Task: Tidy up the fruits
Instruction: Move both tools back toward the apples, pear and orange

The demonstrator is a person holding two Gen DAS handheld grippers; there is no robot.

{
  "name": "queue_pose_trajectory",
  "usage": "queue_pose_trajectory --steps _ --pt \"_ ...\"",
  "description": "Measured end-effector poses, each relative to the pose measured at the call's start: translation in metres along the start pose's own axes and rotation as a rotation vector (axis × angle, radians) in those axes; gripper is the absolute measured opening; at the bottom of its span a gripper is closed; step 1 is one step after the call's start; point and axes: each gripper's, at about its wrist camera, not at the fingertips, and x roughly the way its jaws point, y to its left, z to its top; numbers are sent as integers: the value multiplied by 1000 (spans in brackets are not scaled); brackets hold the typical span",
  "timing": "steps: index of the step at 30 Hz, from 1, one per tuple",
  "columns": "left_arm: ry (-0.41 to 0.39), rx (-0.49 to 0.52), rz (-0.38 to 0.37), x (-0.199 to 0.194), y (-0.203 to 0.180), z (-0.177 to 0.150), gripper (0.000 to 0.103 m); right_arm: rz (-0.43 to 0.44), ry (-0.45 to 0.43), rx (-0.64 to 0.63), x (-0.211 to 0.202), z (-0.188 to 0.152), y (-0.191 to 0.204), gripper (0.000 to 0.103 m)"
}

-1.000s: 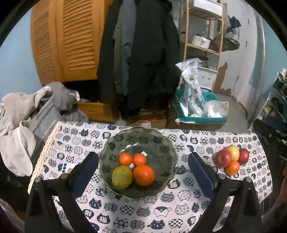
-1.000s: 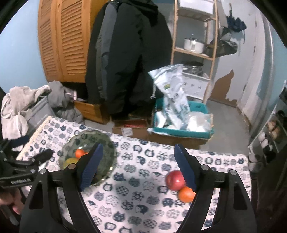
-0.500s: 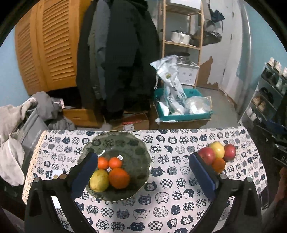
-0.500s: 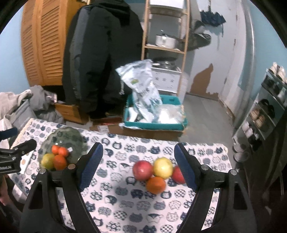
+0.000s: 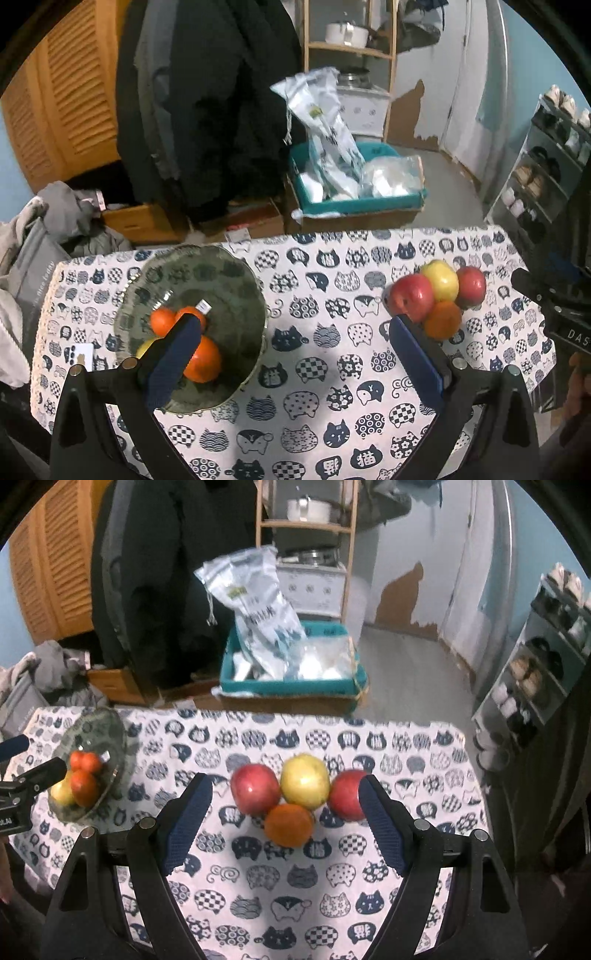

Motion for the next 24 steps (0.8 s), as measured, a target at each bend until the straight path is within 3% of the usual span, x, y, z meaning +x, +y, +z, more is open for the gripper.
queue_pose_trajectory --steps 24 --pt "175 60 30 118 -30 -36 102 54 310 71 134 -49 -17 80"
